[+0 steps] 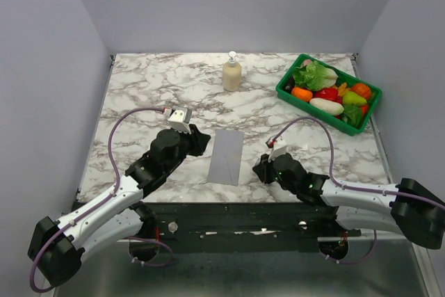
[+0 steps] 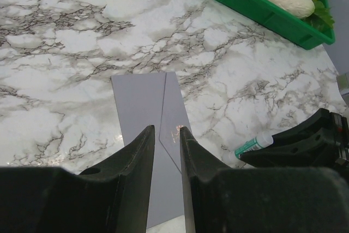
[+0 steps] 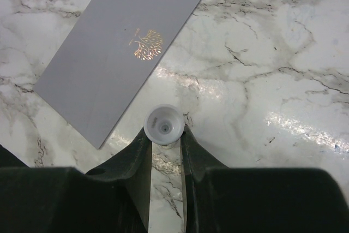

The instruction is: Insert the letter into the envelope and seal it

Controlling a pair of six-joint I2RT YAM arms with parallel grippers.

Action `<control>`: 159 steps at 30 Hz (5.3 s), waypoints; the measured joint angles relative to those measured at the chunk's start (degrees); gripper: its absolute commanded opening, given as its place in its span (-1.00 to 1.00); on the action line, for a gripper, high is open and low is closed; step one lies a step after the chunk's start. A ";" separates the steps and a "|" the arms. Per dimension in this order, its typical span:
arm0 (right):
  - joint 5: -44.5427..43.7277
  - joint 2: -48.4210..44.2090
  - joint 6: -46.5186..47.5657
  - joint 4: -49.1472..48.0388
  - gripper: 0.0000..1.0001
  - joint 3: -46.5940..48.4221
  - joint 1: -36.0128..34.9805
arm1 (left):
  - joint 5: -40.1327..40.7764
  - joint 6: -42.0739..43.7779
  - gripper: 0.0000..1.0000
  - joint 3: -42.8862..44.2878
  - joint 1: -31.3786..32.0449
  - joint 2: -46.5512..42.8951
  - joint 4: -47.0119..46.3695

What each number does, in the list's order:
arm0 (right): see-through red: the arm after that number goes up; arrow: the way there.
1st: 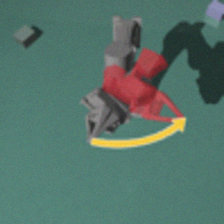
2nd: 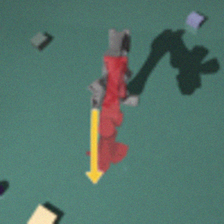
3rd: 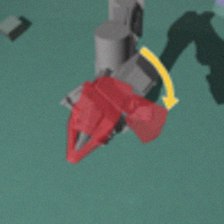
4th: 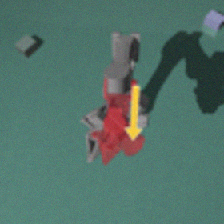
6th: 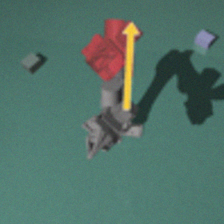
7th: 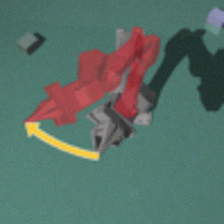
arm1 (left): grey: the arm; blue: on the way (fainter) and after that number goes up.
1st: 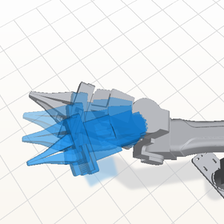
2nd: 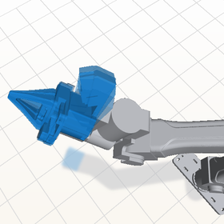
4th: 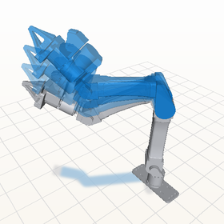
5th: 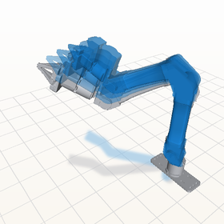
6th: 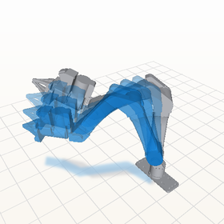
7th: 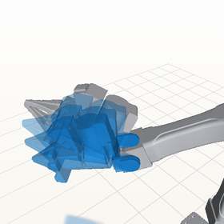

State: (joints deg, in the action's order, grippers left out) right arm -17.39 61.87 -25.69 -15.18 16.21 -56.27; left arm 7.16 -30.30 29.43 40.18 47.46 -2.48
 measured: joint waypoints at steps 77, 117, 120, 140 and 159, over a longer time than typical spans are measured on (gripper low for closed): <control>-33.79 10.75 -18.16 18.53 -0.99 10.95 -21.00 | 1.18 -1.25 -0.18 -3.43 -0.11 -3.87 0.61; 20.09 45.18 19.71 65.31 -0.61 63.82 22.49 | 1.22 -0.81 0.09 -1.46 -0.74 -7.26 5.95; 19.93 47.23 19.82 65.72 -0.53 63.82 22.49 | 1.22 -0.81 0.09 -1.46 -0.74 -7.37 6.43; 19.39 47.32 16.50 56.48 0.42 57.61 22.49 | 1.25 -0.81 0.15 -1.46 -0.74 -7.50 7.93; 15.41 21.86 9.07 47.58 1.00 52.92 22.53 | 5.33 0.04 0.98 7.19 -0.81 -7.17 15.87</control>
State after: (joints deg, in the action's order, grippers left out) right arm -1.98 83.72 -16.62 32.40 69.12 -33.74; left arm 12.49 -30.26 36.62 39.38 40.29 13.39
